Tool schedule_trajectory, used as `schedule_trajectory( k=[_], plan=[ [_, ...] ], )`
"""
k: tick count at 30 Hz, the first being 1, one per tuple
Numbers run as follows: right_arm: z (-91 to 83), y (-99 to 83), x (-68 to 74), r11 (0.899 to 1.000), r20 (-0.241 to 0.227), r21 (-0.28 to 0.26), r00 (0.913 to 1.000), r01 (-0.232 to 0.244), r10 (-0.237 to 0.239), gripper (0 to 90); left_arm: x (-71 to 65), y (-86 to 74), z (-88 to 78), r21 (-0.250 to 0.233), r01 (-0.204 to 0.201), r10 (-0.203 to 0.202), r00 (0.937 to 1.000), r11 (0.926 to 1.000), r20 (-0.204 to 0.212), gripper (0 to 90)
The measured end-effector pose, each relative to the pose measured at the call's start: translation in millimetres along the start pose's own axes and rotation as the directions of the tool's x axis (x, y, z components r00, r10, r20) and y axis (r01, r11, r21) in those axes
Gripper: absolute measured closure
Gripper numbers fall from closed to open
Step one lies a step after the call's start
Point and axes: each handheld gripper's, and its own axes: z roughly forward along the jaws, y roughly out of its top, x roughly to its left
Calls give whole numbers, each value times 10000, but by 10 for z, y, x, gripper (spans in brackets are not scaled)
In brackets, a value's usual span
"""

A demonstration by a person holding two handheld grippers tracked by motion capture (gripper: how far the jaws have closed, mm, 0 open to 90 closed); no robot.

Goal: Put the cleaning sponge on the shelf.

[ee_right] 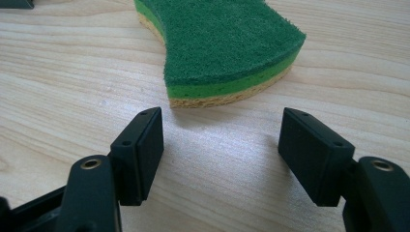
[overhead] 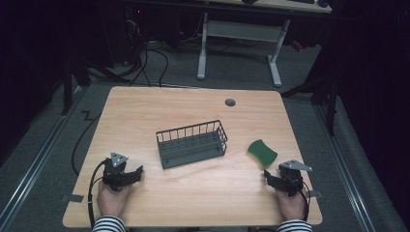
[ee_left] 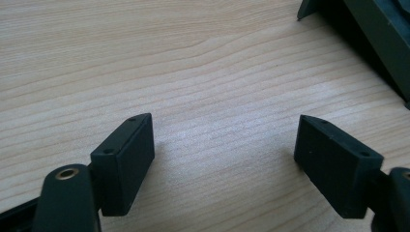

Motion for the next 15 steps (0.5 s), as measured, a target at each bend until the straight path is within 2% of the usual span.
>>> schedule_trajectory(
  k=[15],
  plan=[
    [-2, -1, 2, 10000, -8, -17, 10000, -28, 28, 340, -2, 4, 1, 13, 38, -38, 10000, 10000, -28, 227]
  ],
)
